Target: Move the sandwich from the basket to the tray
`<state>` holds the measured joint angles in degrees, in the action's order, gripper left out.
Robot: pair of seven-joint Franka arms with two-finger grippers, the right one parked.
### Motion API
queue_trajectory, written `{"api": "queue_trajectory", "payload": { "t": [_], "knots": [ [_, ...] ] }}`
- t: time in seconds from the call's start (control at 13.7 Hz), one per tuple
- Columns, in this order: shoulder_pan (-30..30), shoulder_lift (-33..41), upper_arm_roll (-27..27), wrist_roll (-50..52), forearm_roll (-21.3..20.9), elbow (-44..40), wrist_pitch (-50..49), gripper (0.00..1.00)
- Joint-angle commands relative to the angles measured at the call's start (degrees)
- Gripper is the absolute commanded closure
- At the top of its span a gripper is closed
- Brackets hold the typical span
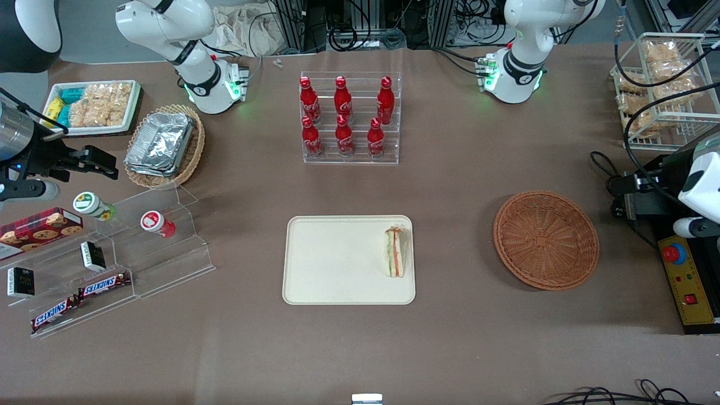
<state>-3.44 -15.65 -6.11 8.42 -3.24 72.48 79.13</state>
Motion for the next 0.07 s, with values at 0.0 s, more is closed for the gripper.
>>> {"api": "queue_trajectory", "payload": {
  "t": [0.0],
  "knots": [
    [1.24, 2.65, 2.06, -1.65, 1.05, 2.93, 0.23, 0.0]
  ]
}}
